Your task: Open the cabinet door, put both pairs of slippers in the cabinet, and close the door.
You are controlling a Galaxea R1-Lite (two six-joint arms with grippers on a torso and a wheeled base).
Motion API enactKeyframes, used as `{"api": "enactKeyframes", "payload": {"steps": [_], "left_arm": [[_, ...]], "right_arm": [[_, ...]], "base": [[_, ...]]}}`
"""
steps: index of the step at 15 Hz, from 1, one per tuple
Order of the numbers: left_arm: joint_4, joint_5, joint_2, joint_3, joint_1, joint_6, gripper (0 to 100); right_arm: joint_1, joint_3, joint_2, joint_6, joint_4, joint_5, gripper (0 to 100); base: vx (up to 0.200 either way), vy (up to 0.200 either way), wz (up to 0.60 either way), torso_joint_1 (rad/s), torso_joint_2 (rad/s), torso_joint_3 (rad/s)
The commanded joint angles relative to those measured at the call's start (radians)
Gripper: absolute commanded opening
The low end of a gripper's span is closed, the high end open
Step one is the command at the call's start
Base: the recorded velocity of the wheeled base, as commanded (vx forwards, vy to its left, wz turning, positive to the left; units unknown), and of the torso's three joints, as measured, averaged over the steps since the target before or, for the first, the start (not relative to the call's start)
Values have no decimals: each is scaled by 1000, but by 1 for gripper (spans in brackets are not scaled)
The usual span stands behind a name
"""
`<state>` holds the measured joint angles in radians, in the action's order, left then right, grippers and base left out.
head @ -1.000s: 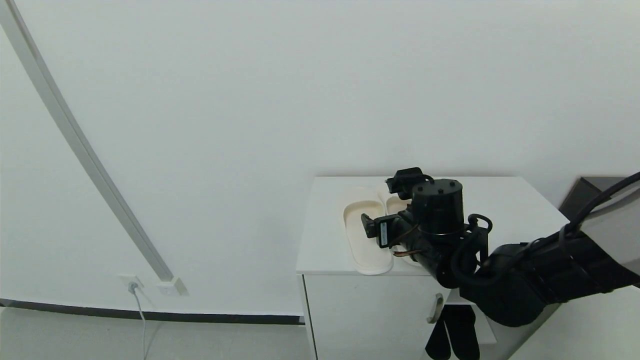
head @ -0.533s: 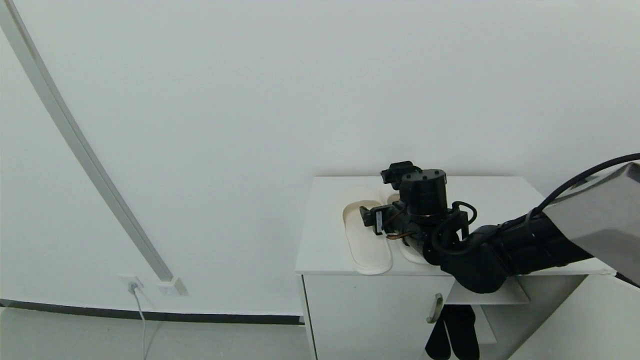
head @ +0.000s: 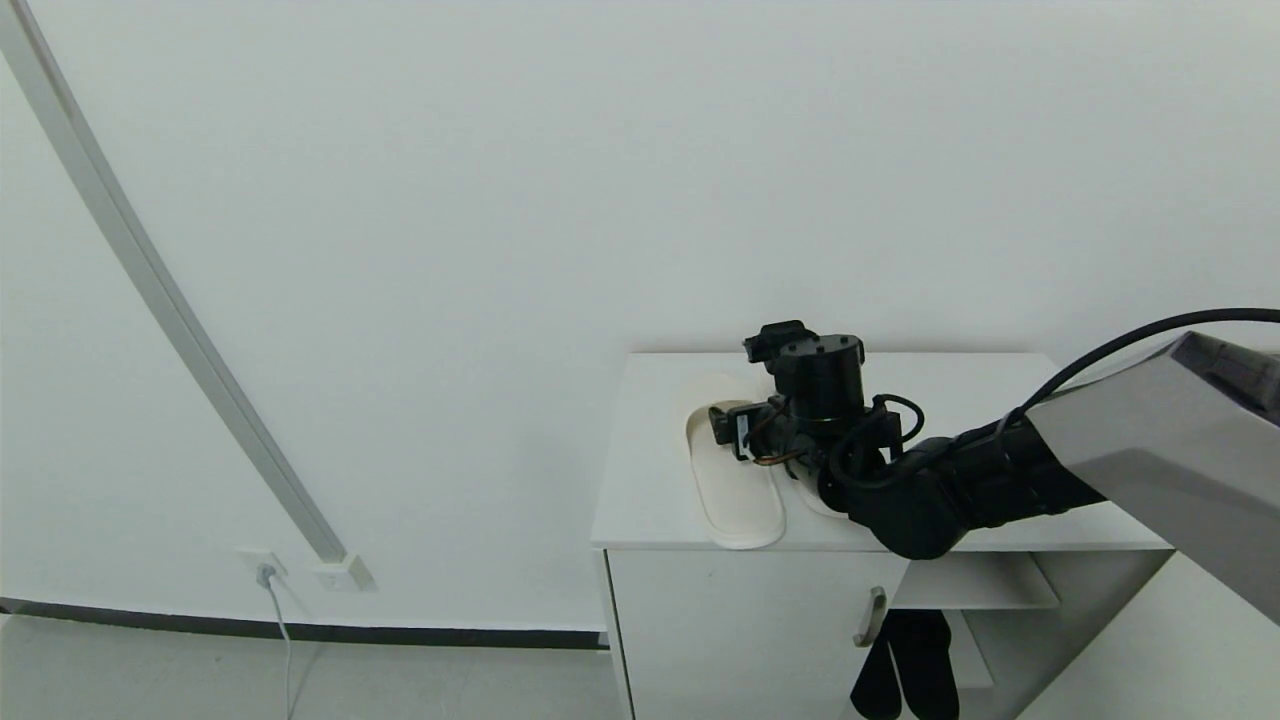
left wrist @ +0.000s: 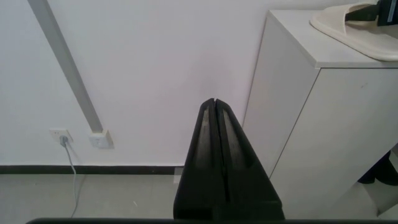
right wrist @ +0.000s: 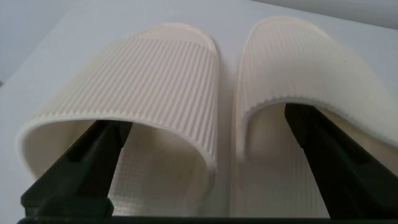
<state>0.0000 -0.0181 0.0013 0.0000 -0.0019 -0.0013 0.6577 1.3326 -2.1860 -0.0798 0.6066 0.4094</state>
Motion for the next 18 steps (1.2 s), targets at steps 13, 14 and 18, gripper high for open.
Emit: {"api": "enactKeyframes", "payload": {"steps": [13, 14, 18], "left_arm": [[0, -2, -1, 0, 0, -2, 0], [0, -3, 0, 0, 0, -2, 0], [0, -3, -1, 0, 0, -2, 0]], "right_arm": [[20, -56, 57, 0, 18, 8, 0], [28, -88, 80, 2, 36, 8, 0], [63, -223, 181, 0, 87, 2, 0]], "base": [[0, 0, 0, 0, 0, 0], [0, 0, 0, 0, 0, 0], [0, 0, 0, 0, 0, 0]]}}
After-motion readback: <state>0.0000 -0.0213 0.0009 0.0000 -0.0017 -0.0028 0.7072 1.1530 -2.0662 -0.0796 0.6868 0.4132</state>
